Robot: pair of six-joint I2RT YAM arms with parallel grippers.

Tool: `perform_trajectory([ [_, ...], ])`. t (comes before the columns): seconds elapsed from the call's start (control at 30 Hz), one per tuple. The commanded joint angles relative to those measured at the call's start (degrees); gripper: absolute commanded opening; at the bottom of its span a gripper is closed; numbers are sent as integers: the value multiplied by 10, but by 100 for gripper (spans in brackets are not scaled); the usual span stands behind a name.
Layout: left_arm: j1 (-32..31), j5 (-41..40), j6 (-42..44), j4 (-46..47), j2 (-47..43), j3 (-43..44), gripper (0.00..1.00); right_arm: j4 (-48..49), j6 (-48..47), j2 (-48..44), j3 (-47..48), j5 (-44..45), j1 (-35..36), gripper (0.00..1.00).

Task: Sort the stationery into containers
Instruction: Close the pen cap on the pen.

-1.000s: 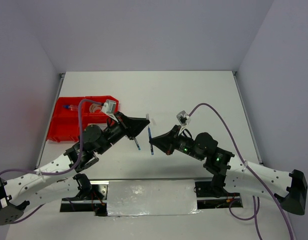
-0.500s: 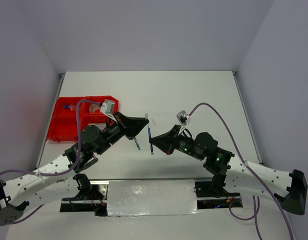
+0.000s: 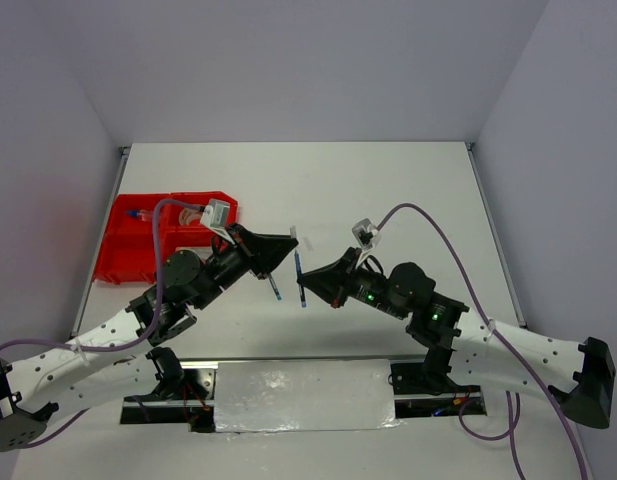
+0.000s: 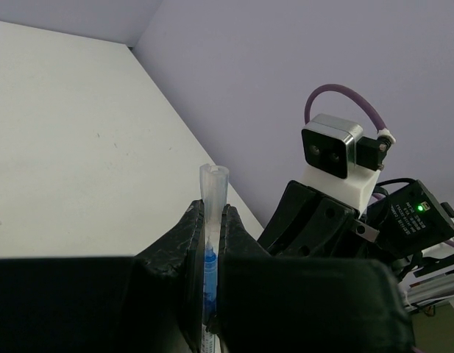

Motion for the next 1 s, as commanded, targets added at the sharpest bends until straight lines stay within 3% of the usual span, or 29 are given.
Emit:
perform_trajectory([
  [0.0, -2, -8, 13, 23, -3, -8, 0, 16, -10, 3, 33, 5, 5, 0],
  [0.5, -2, 1, 5, 32, -4, -22, 0, -10, -37, 13, 68, 36, 4, 0],
  [0.97, -2, 12, 2, 19, -11, -12, 1, 40, -84, 48, 92, 89, 4, 0],
])
